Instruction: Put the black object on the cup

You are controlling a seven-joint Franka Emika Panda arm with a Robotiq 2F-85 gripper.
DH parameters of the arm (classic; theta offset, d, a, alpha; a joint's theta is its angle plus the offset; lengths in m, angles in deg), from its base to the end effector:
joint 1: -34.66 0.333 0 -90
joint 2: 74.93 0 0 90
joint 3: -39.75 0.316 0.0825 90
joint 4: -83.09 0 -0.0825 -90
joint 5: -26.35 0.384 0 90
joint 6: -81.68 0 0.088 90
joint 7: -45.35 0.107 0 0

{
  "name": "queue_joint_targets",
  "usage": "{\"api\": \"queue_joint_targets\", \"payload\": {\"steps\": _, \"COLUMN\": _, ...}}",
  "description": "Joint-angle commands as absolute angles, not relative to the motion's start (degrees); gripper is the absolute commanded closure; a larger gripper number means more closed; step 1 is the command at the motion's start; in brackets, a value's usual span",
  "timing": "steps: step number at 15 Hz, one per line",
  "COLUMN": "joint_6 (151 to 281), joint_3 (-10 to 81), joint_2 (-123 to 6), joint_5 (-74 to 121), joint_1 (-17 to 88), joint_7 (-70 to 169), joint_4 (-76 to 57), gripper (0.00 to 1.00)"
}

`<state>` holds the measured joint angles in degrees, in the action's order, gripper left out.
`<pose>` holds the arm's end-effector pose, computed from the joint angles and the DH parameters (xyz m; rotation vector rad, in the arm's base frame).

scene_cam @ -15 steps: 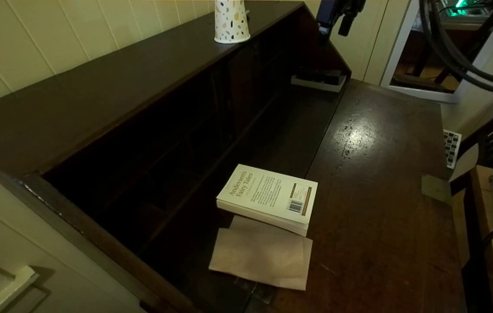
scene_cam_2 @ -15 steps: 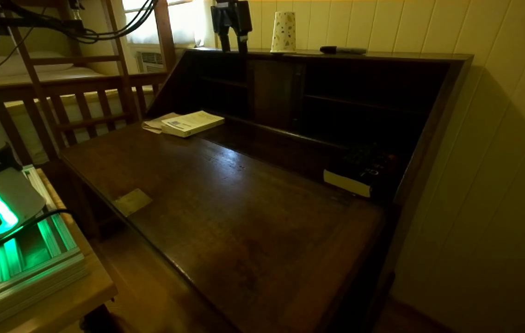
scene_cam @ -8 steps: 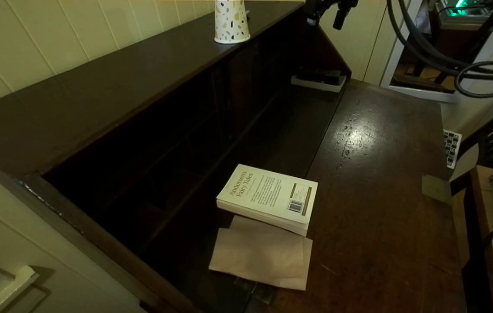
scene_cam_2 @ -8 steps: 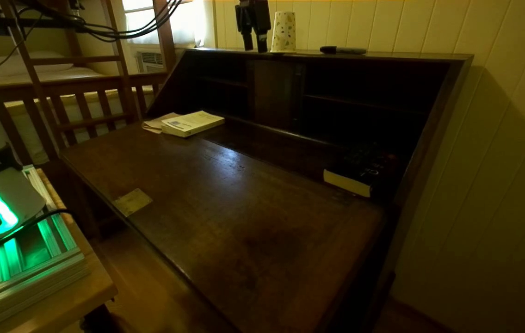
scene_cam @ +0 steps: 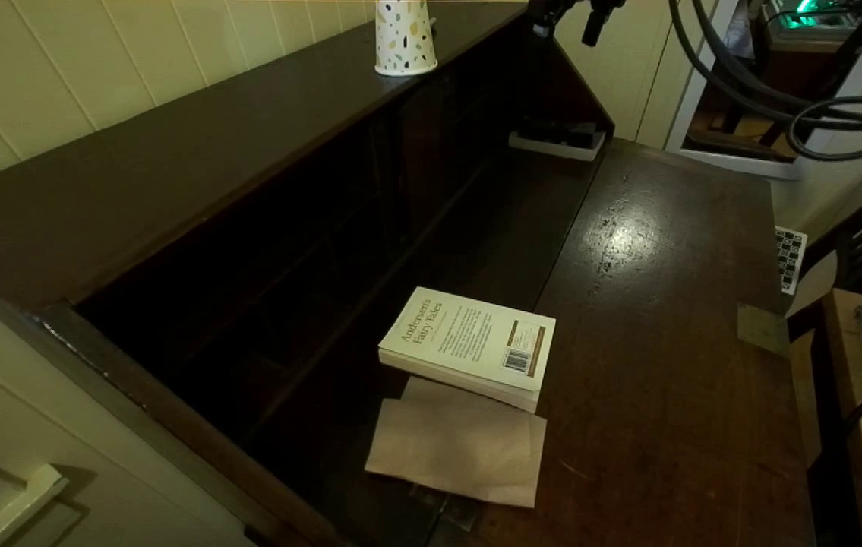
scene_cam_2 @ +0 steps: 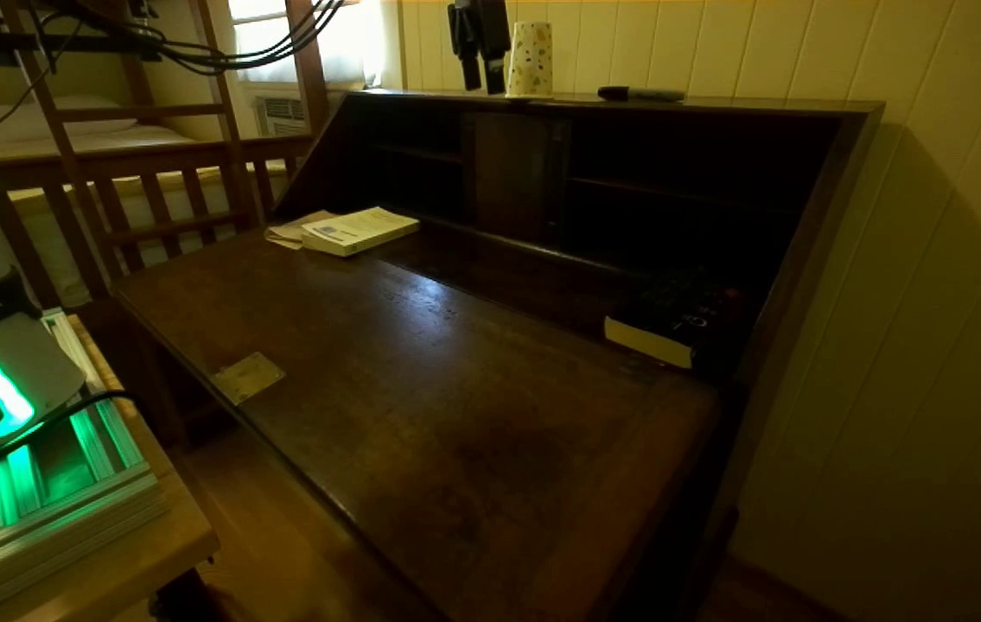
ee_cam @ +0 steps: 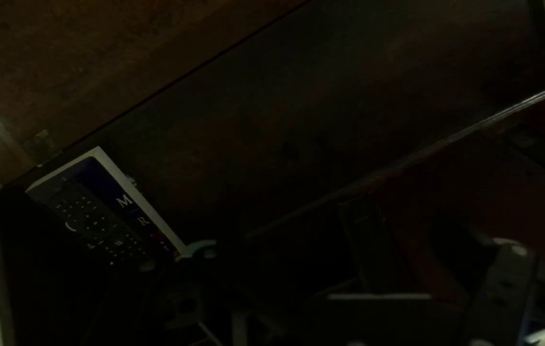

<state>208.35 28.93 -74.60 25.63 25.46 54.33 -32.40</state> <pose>0.5378 -0.1962 0.4671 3.0019 -0.7657 0.2912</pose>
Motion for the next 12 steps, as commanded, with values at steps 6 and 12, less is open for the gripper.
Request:
{"api": "queue_joint_targets", "payload": {"steps": 6, "joint_6": 207.93, "joint_3": 27.91, "joint_2": -65.20, "joint_5": 27.68, "joint_1": 23.32, "joint_7": 58.54, "joint_4": -17.38, "gripper": 0.00}}
{"api": "queue_joint_targets", "payload": {"steps": 12, "joint_6": 206.67, "joint_3": 28.08, "joint_2": -57.41, "joint_5": 33.31, "joint_1": 21.00, "joint_7": 56.15, "joint_4": -6.71, "gripper": 0.00}}
